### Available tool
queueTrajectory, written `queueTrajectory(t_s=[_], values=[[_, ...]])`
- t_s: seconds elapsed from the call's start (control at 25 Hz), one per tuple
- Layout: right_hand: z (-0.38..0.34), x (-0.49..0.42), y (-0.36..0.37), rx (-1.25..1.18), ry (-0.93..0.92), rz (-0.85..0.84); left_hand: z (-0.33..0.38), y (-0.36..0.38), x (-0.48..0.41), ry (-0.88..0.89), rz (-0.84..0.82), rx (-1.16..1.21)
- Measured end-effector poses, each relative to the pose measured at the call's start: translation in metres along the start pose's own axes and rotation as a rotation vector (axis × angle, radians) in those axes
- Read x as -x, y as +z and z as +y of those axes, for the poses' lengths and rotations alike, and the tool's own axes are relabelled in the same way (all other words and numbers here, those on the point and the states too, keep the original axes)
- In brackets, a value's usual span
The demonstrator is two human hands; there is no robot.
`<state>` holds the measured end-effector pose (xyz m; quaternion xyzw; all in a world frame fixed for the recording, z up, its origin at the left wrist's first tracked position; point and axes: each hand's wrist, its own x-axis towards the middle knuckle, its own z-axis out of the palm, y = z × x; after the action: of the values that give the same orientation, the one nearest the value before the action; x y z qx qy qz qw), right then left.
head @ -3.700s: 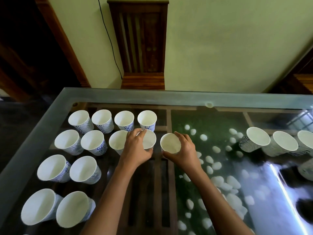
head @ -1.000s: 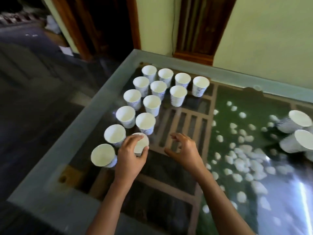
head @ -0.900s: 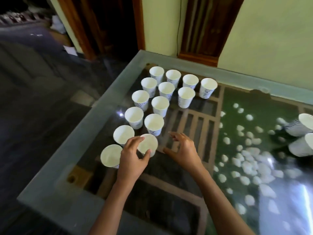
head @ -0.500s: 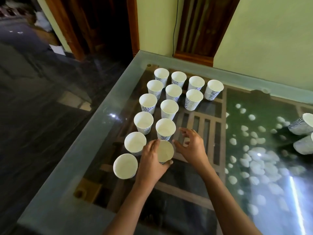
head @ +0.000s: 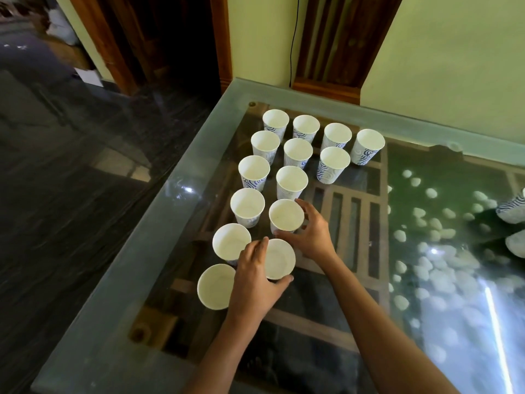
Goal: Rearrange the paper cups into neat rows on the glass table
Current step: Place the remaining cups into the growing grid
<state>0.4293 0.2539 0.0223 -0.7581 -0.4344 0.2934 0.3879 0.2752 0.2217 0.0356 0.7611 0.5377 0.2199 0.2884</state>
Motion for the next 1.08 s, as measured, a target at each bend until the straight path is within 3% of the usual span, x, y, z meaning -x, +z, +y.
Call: queueTrajectory(t_s=[0.44, 1.08], values=[[0.047, 0.040, -0.086, -0.043, 0.032, 0.187, 0.049, 0.036, 0.008, 0.070, -0.087, 0.000], [0.226, 0.132, -0.362, -0.079, 0.261, 0.642, 0.280, 0.244, 0.043, 0.318, -0.323, 0.076]])
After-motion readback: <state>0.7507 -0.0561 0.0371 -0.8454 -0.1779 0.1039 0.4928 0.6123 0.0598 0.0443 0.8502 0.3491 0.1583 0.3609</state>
